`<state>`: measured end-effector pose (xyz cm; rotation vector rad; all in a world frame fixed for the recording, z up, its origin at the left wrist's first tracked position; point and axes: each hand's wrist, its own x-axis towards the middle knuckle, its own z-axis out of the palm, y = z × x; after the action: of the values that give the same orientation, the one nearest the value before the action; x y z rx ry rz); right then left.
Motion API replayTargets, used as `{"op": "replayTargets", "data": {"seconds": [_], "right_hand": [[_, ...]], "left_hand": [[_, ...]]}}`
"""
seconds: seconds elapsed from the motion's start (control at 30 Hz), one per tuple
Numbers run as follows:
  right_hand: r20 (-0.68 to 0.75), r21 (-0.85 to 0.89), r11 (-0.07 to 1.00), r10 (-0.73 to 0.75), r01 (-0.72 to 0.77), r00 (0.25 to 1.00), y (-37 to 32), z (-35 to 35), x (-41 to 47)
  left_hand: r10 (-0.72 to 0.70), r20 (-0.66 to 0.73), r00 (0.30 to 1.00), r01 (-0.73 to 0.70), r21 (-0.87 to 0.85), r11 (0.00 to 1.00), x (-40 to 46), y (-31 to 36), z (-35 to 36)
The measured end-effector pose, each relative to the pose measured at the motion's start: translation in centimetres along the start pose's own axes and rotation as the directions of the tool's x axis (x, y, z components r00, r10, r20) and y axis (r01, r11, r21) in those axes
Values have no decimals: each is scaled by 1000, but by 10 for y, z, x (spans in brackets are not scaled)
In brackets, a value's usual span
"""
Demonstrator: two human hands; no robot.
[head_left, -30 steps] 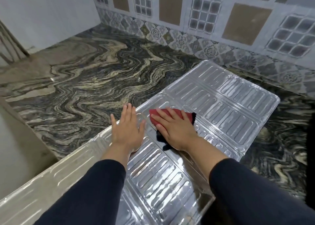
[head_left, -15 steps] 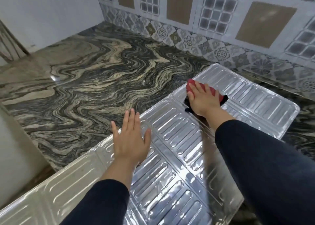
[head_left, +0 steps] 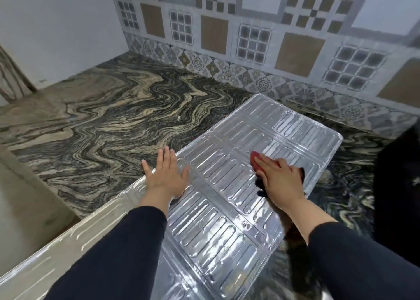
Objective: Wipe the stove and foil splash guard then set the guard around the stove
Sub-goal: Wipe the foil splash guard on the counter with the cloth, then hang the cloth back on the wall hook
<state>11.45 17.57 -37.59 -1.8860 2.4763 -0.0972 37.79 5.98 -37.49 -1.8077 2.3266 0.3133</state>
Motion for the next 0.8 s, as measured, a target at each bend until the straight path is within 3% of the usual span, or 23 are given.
{"op": "replayTargets", "data": {"seconds": [0.07, 0.1, 0.17, 0.2, 0.27, 0.37, 0.47, 0.53, 0.7, 0.8], "right_hand": [[-11, -10, 977, 215, -215, 977, 21, -16, -5], [-9, 65, 945, 321, -320, 947, 28, -26, -5], [30, 381, 809, 472, -447, 881, 33, -46, 2], [45, 534, 729, 481, -428, 876, 32, -57, 7], [49, 720, 608, 437, -335, 898, 28, -84, 18], [105, 902, 351, 389, -253, 915, 18, -134, 29], [114, 991, 34, 316, -132, 942, 20, -186, 29], [92, 994, -92, 311, -66, 946, 32, -219, 29], [-67, 987, 162, 273, 23, 960, 80, -285, 37], [-261, 940, 297, 300, 171, 917, 102, -323, 46]], "left_hand": [[-9, -17, 1000, 9, -8, 1000, -5, 8, -9], [4, -50, 999, -5, -9, 1000, -7, 15, -14], [112, -92, 989, -116, -39, 992, -11, 41, -27], [199, -84, 976, -207, -101, 973, -14, 59, -36], [345, -19, 939, -322, -410, 854, -23, 100, -59], [491, -4, 871, -301, -794, 528, -40, 158, -102], [495, -184, 849, -360, -887, 288, -49, 197, -144], [417, -332, 846, -468, -838, 282, -50, 212, -173], [387, -504, 772, -607, -764, 216, -47, 241, -242], [365, -600, 712, -685, -708, 171, -36, 264, -281]]}}
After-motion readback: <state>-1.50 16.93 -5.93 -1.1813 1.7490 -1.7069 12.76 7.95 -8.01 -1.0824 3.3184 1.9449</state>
